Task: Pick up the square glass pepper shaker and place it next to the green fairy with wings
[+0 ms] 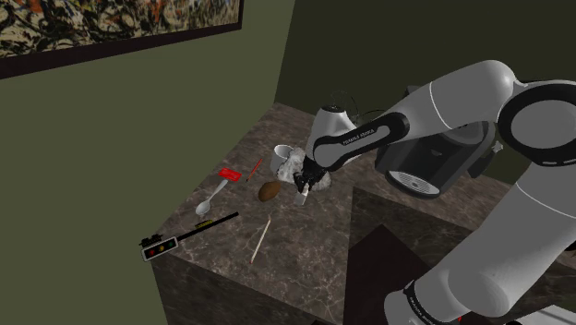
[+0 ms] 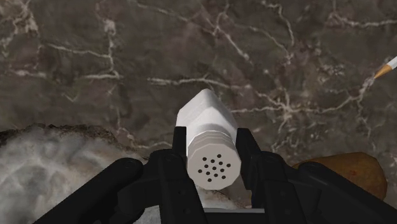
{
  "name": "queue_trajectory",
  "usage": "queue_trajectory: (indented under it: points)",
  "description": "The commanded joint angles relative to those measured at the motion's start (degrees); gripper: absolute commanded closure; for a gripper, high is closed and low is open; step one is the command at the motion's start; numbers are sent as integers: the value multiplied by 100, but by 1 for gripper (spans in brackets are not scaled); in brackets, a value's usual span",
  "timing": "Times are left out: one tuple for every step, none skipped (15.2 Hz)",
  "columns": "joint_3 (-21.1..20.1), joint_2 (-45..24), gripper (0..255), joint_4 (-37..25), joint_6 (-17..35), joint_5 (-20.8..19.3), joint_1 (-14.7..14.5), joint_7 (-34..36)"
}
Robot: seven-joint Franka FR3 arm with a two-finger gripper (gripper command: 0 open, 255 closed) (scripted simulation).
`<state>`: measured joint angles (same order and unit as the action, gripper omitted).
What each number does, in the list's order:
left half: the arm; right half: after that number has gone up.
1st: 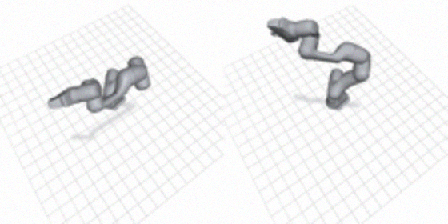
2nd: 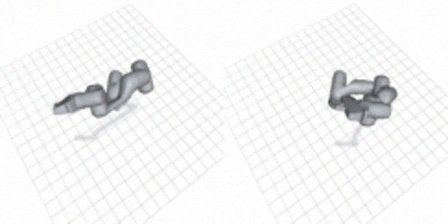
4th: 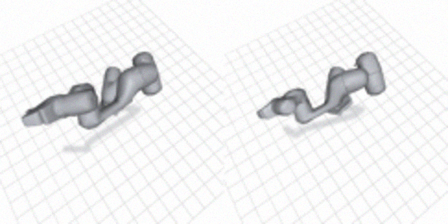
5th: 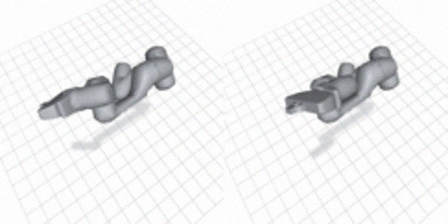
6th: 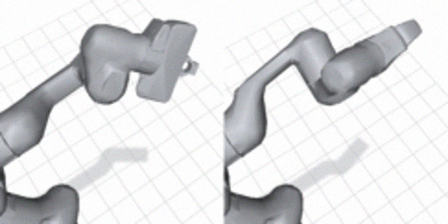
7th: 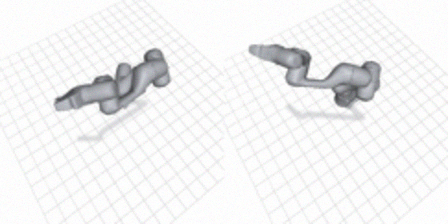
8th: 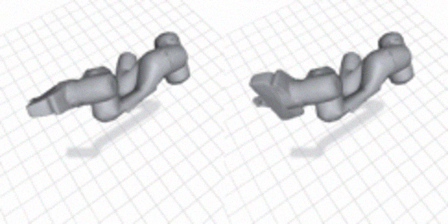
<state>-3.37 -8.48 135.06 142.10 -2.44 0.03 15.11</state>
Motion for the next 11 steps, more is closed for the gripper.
queue_trajectory:
  points:
    - [0,-1,255,0,0,0,0,0]
    - [0,-1,255,0,0,0,0,0]
    - [0,-2,255,2,2,0,-1,1]
    - [-3,63,255,-8,-72,9,1,-7]
    - [-5,127,255,-19,-147,19,2,-14]
    - [-7,188,255,-34,-222,27,3,-21]
    - [-9,249,255,-49,-298,36,4,-28]
    - [-11,309,255,-65,-373,44,4,-35]
    - [-12,368,255,-82,-449,53,5,-42]
    - [-14,426,255,-100,-525,60,5,-48]
    - [-15,483,255,-120,-602,68,6,-54]
